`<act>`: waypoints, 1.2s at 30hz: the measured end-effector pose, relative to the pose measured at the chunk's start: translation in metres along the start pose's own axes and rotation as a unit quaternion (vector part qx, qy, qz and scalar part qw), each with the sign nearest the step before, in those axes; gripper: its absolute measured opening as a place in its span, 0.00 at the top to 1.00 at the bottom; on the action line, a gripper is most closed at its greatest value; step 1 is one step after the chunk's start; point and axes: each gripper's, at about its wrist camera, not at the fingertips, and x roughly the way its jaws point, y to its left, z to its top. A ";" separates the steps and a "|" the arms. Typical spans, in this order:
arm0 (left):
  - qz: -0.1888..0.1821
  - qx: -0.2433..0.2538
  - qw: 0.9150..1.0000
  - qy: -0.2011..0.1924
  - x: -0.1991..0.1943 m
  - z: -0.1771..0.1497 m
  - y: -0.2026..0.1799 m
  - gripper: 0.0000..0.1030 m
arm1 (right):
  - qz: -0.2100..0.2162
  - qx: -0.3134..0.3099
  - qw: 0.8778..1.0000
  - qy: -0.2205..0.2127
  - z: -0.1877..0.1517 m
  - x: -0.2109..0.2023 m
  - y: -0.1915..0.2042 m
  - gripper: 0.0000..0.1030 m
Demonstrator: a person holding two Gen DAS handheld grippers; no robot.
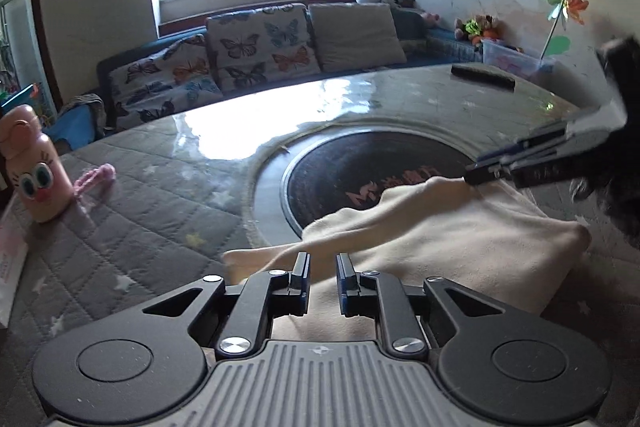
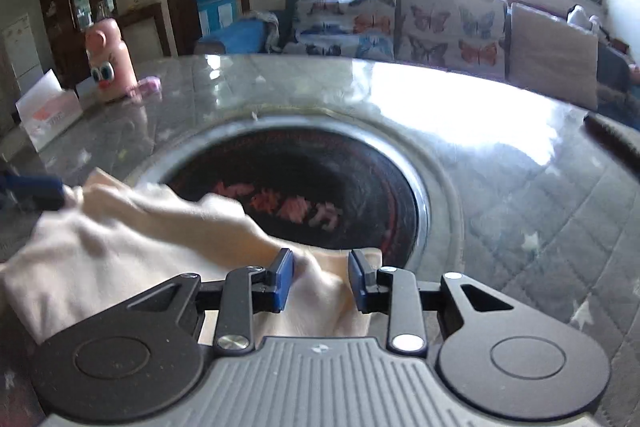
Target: Fold clothes
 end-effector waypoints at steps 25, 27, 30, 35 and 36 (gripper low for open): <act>-0.004 0.015 1.000 -0.009 0.004 0.000 -0.036 0.51 | 0.088 -0.062 0.994 0.016 -0.003 -0.006 0.053 0.73; 0.000 0.014 1.000 -0.010 -0.001 -0.005 -0.042 0.50 | 0.086 -0.073 0.994 0.012 -0.010 -0.013 0.058 0.73; 0.002 0.007 1.000 -0.011 -0.008 -0.014 -0.047 0.50 | 0.084 -0.088 0.993 0.007 -0.021 -0.023 0.067 0.74; 0.008 -0.009 1.000 -0.005 -0.011 -0.027 -0.049 0.50 | 0.086 -0.105 0.991 0.008 -0.039 -0.033 0.076 0.74; 0.011 -0.011 1.000 -0.003 -0.010 -0.029 -0.049 0.50 | 0.085 -0.107 0.991 0.007 -0.041 -0.032 0.076 0.74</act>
